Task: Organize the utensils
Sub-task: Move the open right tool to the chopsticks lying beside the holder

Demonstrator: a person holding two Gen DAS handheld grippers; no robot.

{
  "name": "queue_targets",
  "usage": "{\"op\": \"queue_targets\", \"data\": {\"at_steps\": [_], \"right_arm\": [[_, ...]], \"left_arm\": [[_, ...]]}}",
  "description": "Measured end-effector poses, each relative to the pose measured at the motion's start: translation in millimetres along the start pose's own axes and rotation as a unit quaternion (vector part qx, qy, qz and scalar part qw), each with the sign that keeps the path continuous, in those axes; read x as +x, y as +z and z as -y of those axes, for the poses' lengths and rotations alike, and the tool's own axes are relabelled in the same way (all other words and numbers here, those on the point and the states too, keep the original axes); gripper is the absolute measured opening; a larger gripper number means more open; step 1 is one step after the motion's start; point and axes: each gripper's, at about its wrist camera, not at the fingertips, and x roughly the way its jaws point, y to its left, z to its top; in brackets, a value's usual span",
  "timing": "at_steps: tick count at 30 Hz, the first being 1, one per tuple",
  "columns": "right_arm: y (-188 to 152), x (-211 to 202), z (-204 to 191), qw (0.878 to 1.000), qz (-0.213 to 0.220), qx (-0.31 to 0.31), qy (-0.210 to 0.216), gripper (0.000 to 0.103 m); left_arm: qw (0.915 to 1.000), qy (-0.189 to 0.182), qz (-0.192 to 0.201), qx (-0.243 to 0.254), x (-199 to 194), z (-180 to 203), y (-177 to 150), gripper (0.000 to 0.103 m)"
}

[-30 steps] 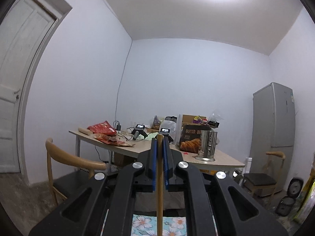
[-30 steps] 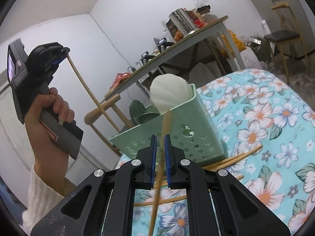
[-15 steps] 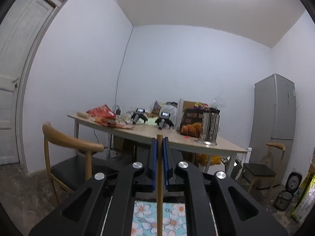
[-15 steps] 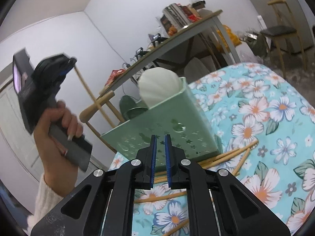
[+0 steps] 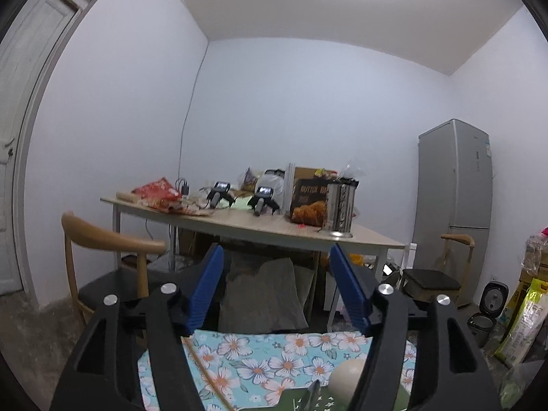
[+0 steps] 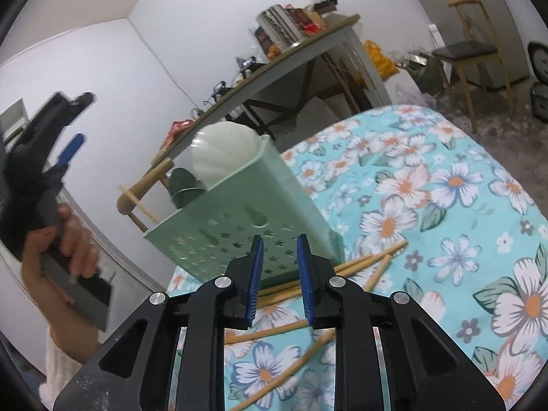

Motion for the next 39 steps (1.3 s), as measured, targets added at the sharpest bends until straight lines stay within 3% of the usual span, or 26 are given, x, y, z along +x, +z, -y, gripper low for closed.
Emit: {"op": "queue_targets", "data": {"at_steps": [6, 12, 18, 21, 27, 30, 35, 37, 39], "right_arm": [[5, 3, 26, 0.999, -0.017, 0.045, -0.009, 0.029], [4, 10, 51, 0.995, -0.059, 0.075, -0.037, 0.031], [-5, 19, 66, 0.991, -0.092, 0.082, -0.045, 0.034], [-11, 27, 73, 0.99, -0.107, 0.081, -0.043, 0.036], [-15, 36, 70, 0.99, -0.124, 0.069, -0.025, 0.039], [-15, 40, 67, 0.989, -0.127, 0.077, -0.009, 0.041], [-14, 53, 66, 0.985, -0.133, 0.106, 0.007, 0.029], [-13, 58, 64, 0.985, -0.134, 0.108, -0.002, 0.018], [-12, 61, 66, 0.984, -0.138, 0.111, -0.014, 0.013]], "left_arm": [[0.9997, -0.018, -0.007, -0.015, -20, -10, 11, 0.065], [0.9974, -0.03, -0.06, -0.026, -55, -42, -7, 0.065], [0.9924, 0.01, -0.111, -0.053, -96, -97, -50, 0.065], [0.9868, 0.026, -0.15, -0.055, -99, -117, -69, 0.065], [0.9746, 0.075, -0.18, -0.11, -108, -169, -96, 0.065], [0.9732, 0.091, -0.185, -0.101, -103, -178, -106, 0.065], [0.9671, 0.104, -0.205, -0.109, -90, -191, -118, 0.065], [0.9658, 0.111, -0.21, -0.105, -86, -194, -121, 0.065], [0.9646, 0.112, -0.215, -0.105, -85, -197, -125, 0.065]]}}
